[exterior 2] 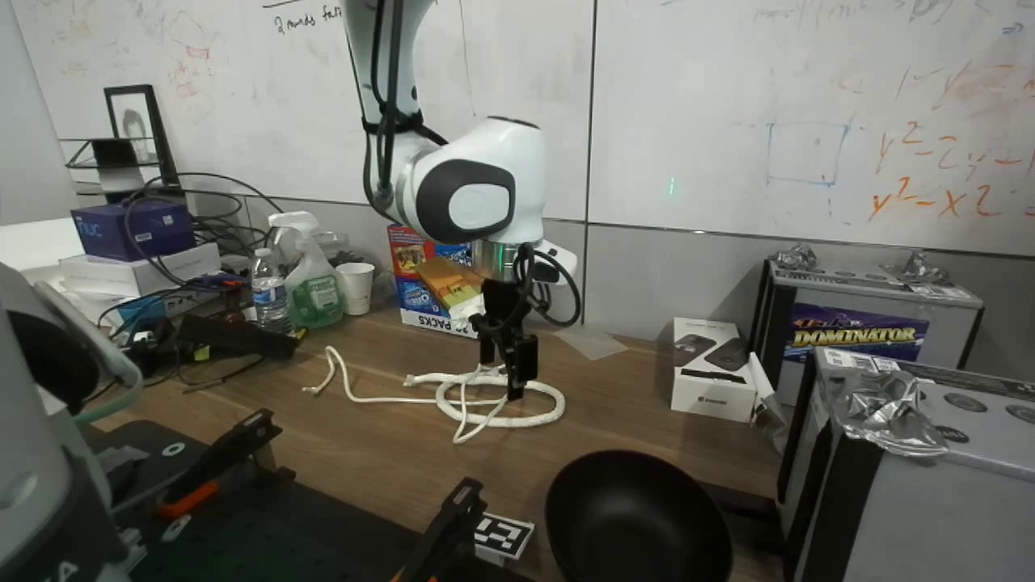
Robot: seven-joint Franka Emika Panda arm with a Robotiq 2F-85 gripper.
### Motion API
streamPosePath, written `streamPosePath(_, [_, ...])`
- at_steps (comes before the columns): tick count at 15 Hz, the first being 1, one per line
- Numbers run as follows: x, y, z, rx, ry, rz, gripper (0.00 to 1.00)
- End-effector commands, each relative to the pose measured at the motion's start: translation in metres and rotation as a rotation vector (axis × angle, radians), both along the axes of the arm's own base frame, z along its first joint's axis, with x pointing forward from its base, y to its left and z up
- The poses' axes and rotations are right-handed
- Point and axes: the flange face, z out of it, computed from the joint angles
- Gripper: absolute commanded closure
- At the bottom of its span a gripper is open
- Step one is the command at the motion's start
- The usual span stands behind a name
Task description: Put the strings in the blue box
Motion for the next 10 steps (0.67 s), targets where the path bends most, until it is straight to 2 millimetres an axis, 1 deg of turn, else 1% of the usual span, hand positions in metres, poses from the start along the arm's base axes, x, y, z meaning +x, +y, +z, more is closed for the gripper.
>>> streamPosePath(1, [0.032, 0.001, -0.01, -0.003, 0.014, -0.061, 0.0])
streamPosePath(3, [0.042, 0.002, -0.003, 0.004, 0.016, -0.09, 0.0])
streamPosePath(6, [0.049, 0.007, 0.001, 0.048, 0.024, -0.13, 0.0])
streamPosePath(7, [0.051, 0.01, 0.002, 0.064, 0.025, -0.146, 0.0])
streamPosePath(10, [0.05, 0.026, -0.006, 0.092, 0.025, -0.21, 0.0])
